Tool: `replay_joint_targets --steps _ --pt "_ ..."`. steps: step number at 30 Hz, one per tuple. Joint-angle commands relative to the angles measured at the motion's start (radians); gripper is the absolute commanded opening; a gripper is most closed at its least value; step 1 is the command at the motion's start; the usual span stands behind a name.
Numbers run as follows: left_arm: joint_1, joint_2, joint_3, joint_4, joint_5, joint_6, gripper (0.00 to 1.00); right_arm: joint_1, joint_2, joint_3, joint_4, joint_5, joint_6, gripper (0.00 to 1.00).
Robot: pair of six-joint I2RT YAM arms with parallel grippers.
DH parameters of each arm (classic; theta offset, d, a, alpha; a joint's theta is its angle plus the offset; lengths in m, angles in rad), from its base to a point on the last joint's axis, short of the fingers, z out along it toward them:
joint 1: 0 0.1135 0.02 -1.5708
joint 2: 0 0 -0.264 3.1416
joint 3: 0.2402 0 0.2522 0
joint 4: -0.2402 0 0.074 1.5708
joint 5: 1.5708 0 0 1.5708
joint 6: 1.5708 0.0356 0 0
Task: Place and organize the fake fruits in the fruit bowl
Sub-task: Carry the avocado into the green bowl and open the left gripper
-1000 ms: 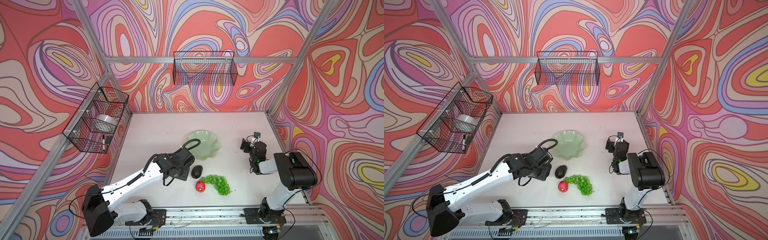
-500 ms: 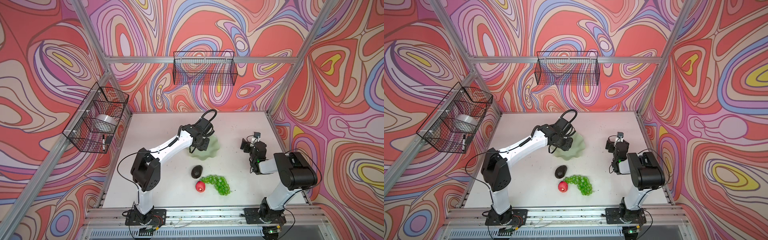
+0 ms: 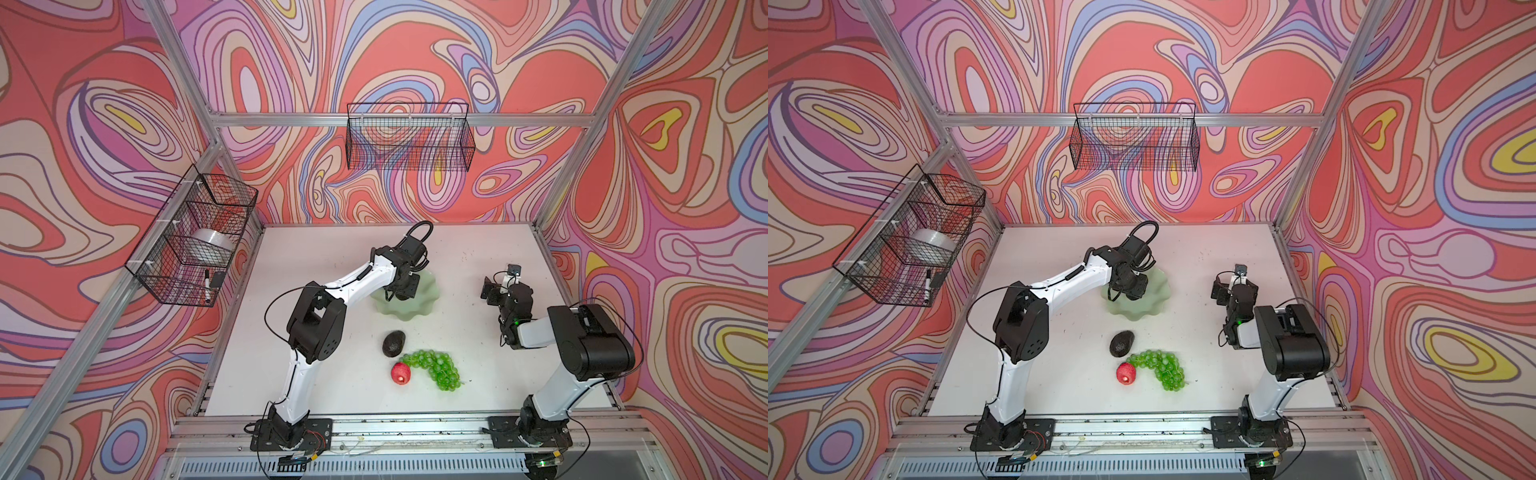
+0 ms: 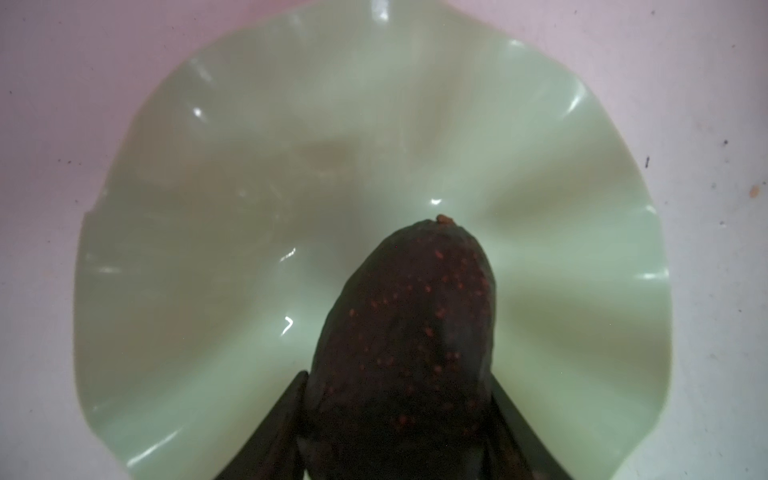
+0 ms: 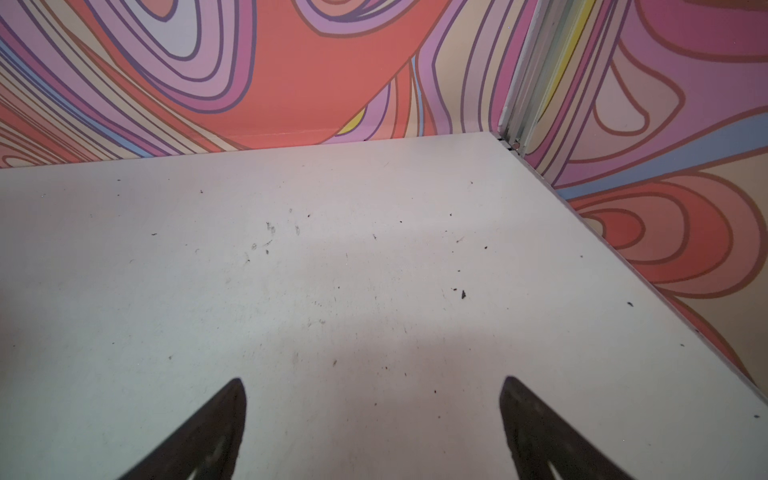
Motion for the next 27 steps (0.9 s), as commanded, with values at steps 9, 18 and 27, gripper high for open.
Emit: replay_joint_targets --steps 9,18,27 --pt "0.012 0.132 0.104 -0.020 0.026 -0.041 0.44 -0.004 -0.012 0.009 0.001 0.003 0.006 0.98" --pt "0.014 0.099 0.118 -0.066 0.024 -0.068 0.65 -0.004 -0.013 0.009 0.001 0.001 0.005 0.98" --pt "0.014 -0.033 0.080 -0.102 0.015 -0.074 0.71 -0.004 -0.012 0.010 0.001 0.003 0.005 0.99"
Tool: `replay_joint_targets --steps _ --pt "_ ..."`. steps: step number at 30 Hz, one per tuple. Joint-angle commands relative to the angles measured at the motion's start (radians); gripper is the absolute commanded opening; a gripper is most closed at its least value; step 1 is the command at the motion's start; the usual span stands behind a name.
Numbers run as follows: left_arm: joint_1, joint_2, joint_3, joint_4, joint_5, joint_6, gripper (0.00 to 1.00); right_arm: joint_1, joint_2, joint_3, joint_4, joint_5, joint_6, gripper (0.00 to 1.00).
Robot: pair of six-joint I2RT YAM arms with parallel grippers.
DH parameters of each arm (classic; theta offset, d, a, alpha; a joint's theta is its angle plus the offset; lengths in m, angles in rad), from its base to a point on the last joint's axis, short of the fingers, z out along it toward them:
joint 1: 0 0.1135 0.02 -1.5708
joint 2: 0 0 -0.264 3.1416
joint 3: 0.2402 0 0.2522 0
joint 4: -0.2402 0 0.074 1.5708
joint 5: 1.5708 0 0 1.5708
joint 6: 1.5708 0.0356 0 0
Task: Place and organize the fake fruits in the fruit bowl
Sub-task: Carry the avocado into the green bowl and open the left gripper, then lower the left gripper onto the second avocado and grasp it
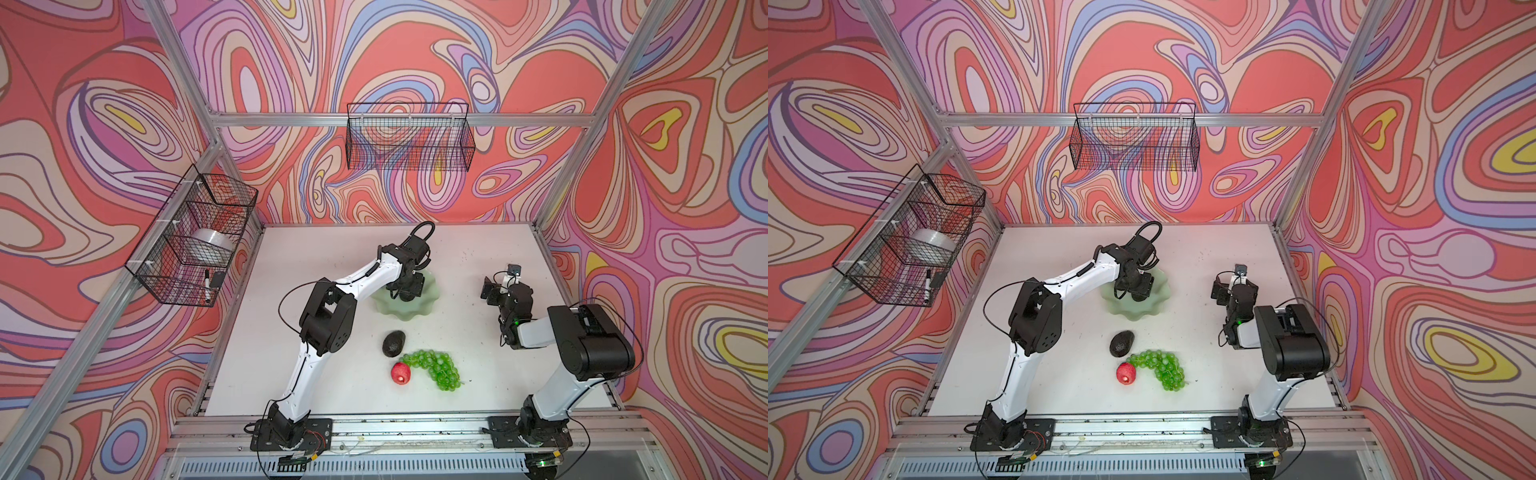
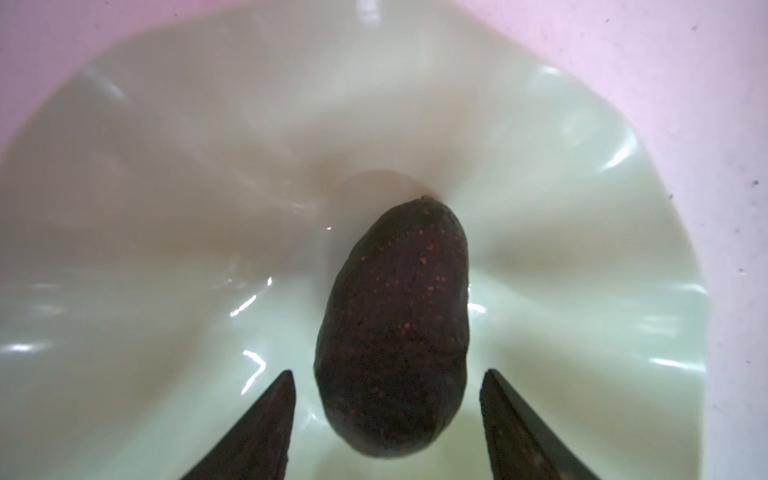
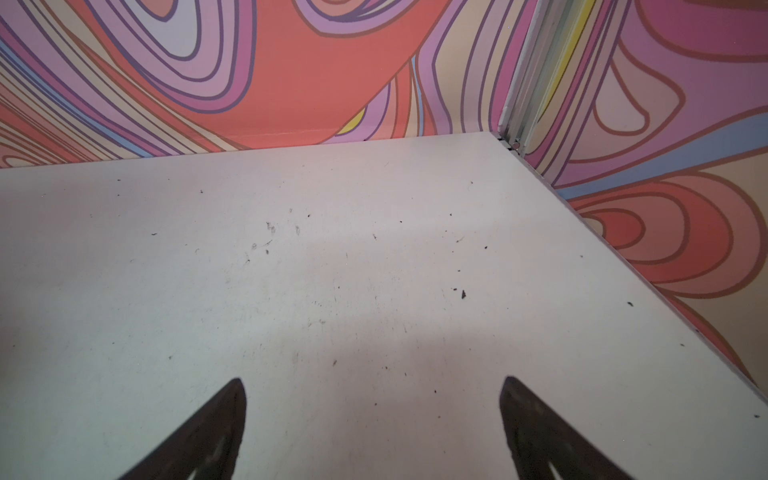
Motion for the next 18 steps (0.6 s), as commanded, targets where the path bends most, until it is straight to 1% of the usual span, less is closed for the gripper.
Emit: replay_joint_targets --steps 1,3,6,8,11,13,16,18 --pt "0.005 -0.146 -0.035 -0.059 -0.021 -0.022 0.71 -0.005 -0.012 0.009 0.001 0.003 0.006 0.98" --pt "0.005 -0.252 -0.092 -0.062 -0.040 -0.023 0.72 -0.004 -0.012 0.009 0.001 0.003 0.005 0.98" --pt "0.005 -0.437 -0.218 -0.077 -0.050 -0.009 0.75 -0.004 -0.011 0.010 0.000 0.002 0.006 0.98" --pt "0.004 -0.547 -0.322 -0.098 -0.037 -0.007 0.79 -0.004 -0.011 0.010 0.000 0.003 0.006 0.98" --pt "-0.007 -0.690 -0.508 -0.108 0.009 -0.046 0.81 -0.004 -0.011 0.010 0.000 0.003 0.006 0.98" --pt "-0.048 -0.779 -0.632 -0.089 -0.008 -0.076 0.82 -0.004 -0.011 0.010 0.001 0.003 0.006 0.98" --pt "-0.110 -0.858 -0.760 -0.035 0.005 -0.127 0.84 -0.004 -0.011 0.011 0.001 0.002 0.006 0.98" --pt "-0.135 -0.863 -0.806 0.000 0.042 -0.154 0.85 -0.004 -0.011 0.010 0.000 0.002 0.005 0.98"
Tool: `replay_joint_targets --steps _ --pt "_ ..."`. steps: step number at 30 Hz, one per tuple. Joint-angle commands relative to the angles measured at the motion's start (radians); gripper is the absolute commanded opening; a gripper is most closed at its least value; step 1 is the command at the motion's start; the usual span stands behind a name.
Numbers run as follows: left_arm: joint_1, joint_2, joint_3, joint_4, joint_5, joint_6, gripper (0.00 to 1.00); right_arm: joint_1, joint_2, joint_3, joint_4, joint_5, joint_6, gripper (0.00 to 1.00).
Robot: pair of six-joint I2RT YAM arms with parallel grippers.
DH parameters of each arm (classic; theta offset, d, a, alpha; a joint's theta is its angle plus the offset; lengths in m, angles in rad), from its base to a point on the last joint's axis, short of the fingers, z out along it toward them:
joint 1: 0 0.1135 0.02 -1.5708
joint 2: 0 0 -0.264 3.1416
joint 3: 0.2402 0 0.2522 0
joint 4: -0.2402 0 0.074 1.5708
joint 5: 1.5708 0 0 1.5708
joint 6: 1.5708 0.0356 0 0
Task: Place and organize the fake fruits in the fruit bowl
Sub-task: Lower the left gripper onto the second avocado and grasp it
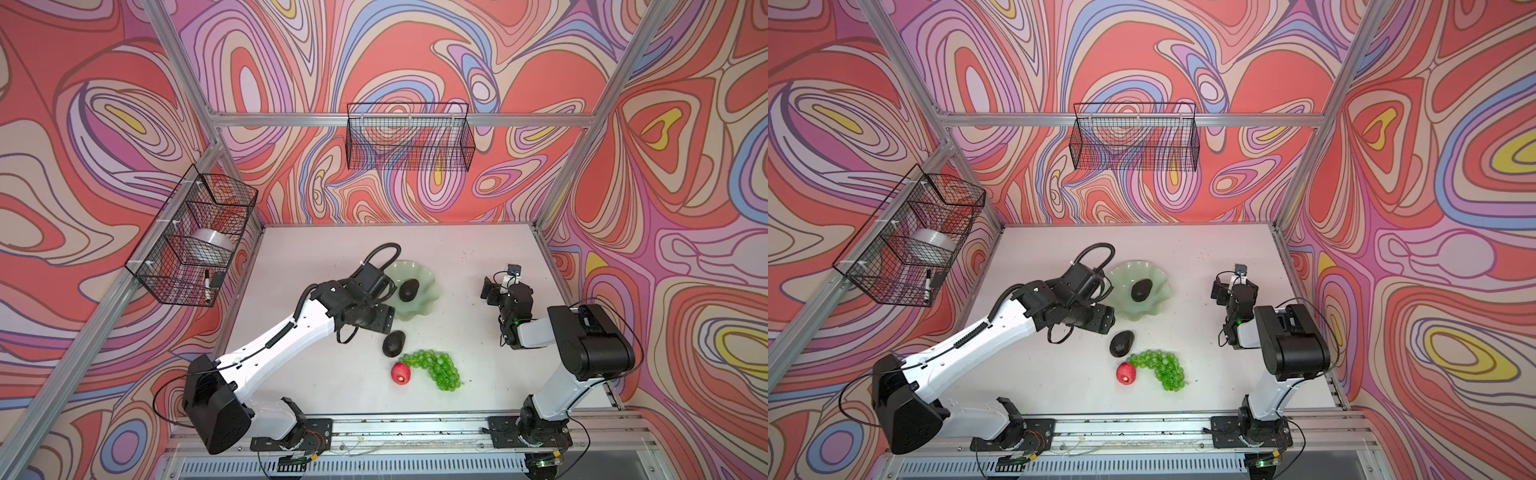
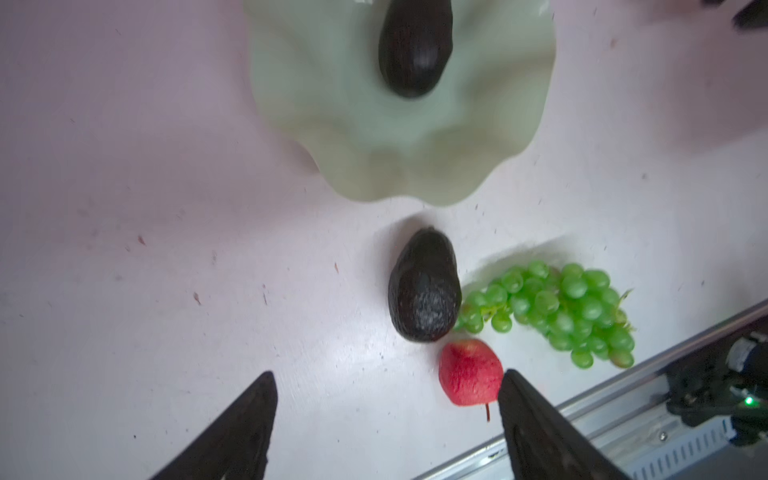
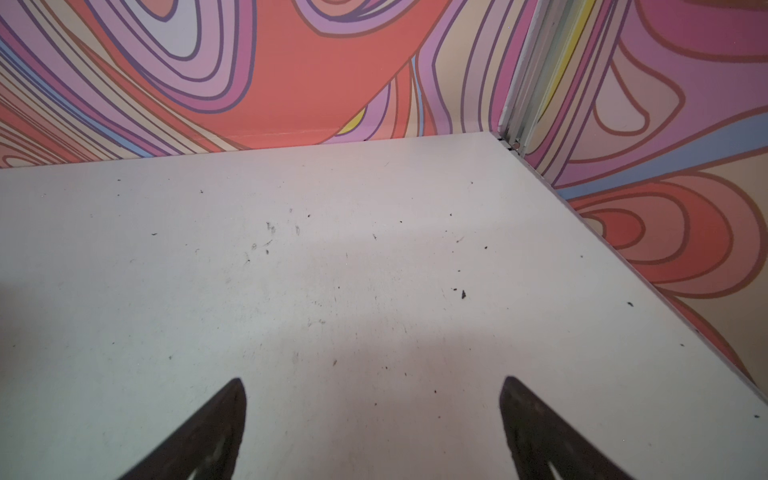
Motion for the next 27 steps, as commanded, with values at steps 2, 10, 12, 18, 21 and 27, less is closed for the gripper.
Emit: replay_joint_targets --steps 2,10,12,18,21,27 --pt "-0.048 0.018 -0.058 0.048 0.047 -0.081 0.85 -0.004 -0.012 0.010 0.000 0.002 0.006 0.98" --pt "-0.066 0.155 -0.014 0.110 0.085 -0.074 0.86 -0.004 -0.012 0.009 0.002 0.002 0.005 0.99" --pt "-0.072 0.193 -0.004 0.113 0.090 -0.067 0.86 -0.004 -0.011 0.009 0.000 0.002 0.006 0.98" --pt "-0.078 0.277 -0.005 0.161 0.075 -0.074 0.86 -0.003 -0.012 0.009 0.000 0.002 0.006 0.98" --pt "-0.078 0.317 0.001 0.173 0.062 -0.083 0.86 -0.004 -0.012 0.010 0.002 0.001 0.006 0.98" --pt "-0.078 0.368 0.003 0.176 0.017 -0.089 0.84 -0.005 -0.011 0.009 0.000 0.002 0.005 0.98"
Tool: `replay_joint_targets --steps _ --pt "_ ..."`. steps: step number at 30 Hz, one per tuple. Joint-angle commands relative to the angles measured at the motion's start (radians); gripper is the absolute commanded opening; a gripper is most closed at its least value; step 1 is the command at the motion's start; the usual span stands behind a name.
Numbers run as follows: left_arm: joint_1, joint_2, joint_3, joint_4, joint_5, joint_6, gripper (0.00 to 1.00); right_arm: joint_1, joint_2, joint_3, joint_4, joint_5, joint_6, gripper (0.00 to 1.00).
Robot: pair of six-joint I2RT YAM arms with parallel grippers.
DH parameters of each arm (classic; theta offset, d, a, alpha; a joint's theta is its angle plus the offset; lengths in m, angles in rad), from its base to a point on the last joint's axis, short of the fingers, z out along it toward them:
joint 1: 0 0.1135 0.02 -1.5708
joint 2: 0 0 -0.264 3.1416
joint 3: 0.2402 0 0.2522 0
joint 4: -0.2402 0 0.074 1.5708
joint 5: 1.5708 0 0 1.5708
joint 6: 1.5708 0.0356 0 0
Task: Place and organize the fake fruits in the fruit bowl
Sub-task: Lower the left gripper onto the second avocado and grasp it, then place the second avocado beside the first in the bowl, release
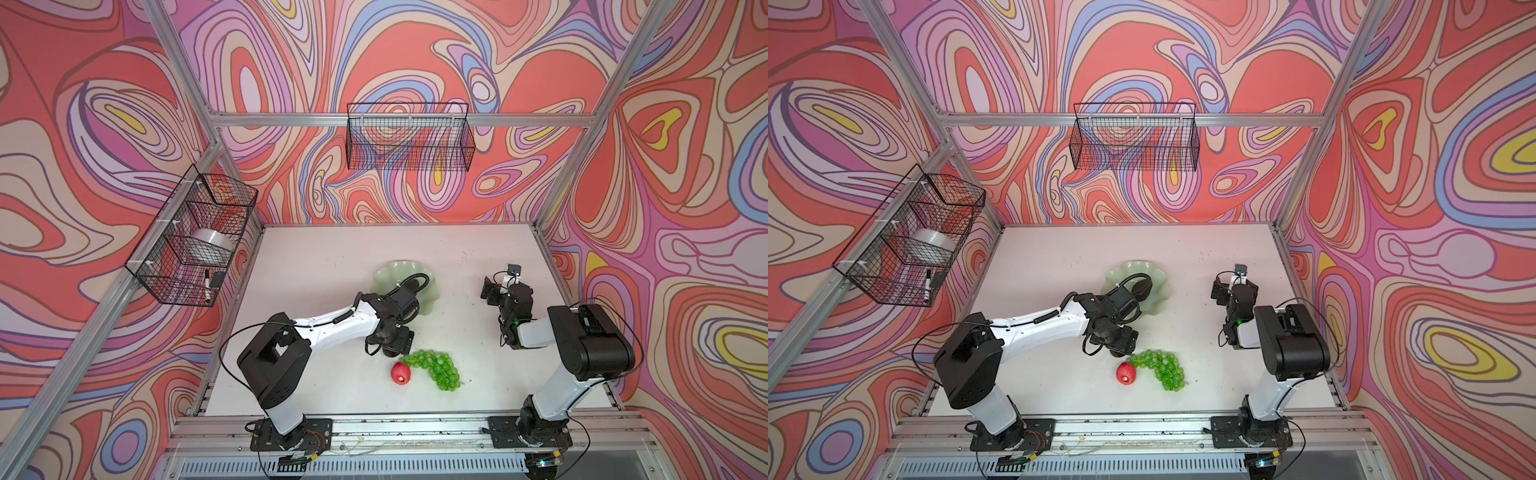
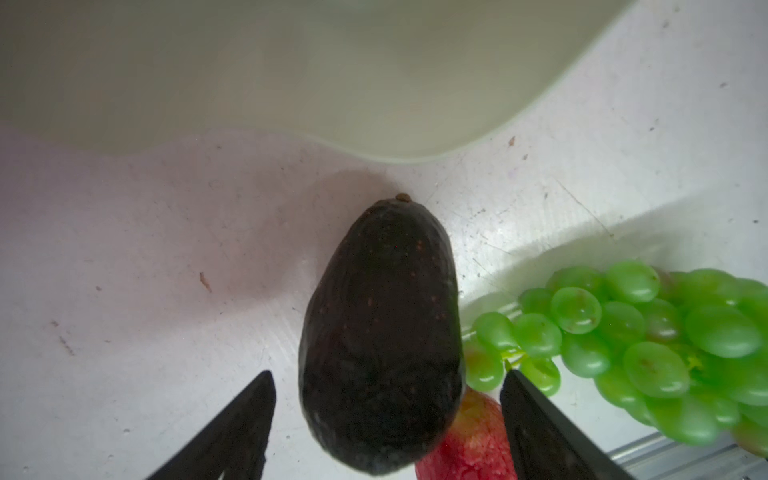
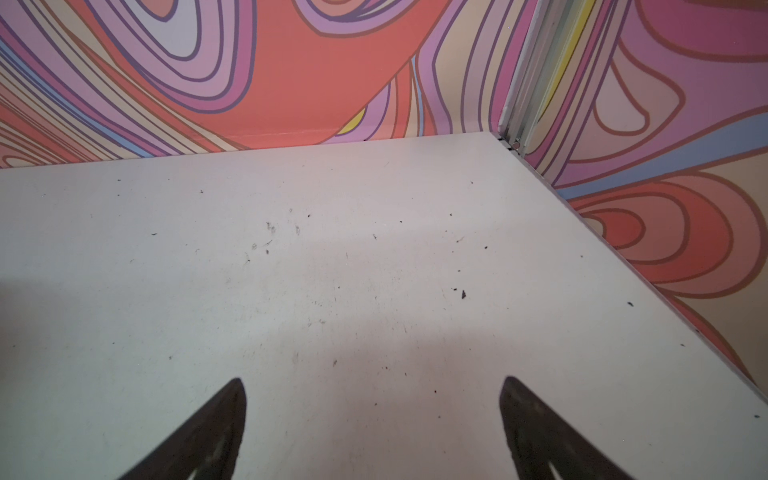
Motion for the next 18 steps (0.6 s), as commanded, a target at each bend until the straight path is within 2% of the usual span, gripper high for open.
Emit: replay_joint_targets --steps 1,4,7,11,18 --pt "-0.003 0.024 0.020 0.009 -0.040 -0.024 0.83 -0.004 -0.011 0.009 0.000 0.003 0.005 0.98" --pt "-0.004 0.035 0.015 0.014 -0.039 -0.025 0.77 -0.004 -0.011 0.010 0.000 0.003 0.005 0.98" --pt "-0.003 0.035 0.009 0.013 -0.054 -0.030 0.62 -0.004 -0.011 0.009 0.000 0.002 0.005 0.98" --pt "-0.004 -0.017 -0.026 -0.006 -0.074 -0.013 0.49 -0.004 -0.011 0.009 0.000 0.002 0.005 0.98" --pt "-0.003 -0.296 -0.112 -0.155 -0.138 0.012 0.46 -0.004 -0.010 0.010 0.000 0.003 0.006 0.98"
